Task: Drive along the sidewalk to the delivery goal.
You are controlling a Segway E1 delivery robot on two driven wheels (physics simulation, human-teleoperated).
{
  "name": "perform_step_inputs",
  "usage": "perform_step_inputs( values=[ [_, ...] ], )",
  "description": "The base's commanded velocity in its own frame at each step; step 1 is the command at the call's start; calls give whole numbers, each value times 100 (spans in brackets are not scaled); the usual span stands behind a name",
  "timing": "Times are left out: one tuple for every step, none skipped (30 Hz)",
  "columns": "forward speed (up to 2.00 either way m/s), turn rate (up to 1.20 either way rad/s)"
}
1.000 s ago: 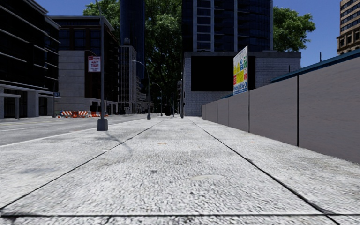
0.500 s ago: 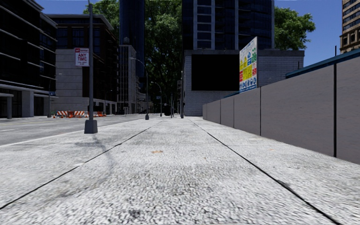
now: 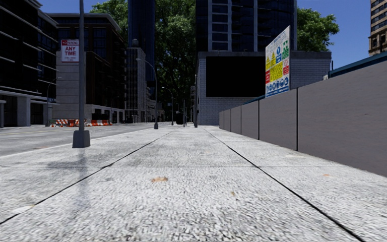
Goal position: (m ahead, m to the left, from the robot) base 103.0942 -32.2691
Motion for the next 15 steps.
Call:
perform_step_inputs(
  values=[
    [200, 0],
    [200, 0],
    [200, 0],
    [200, 0],
    [200, 0],
    [200, 0],
    [200, 0],
    [200, 0],
    [200, 0],
    [200, 0],
    [200, 0],
    [200, 0],
    [200, 0],
    [200, 0],
    [199, 0]
  ],
)
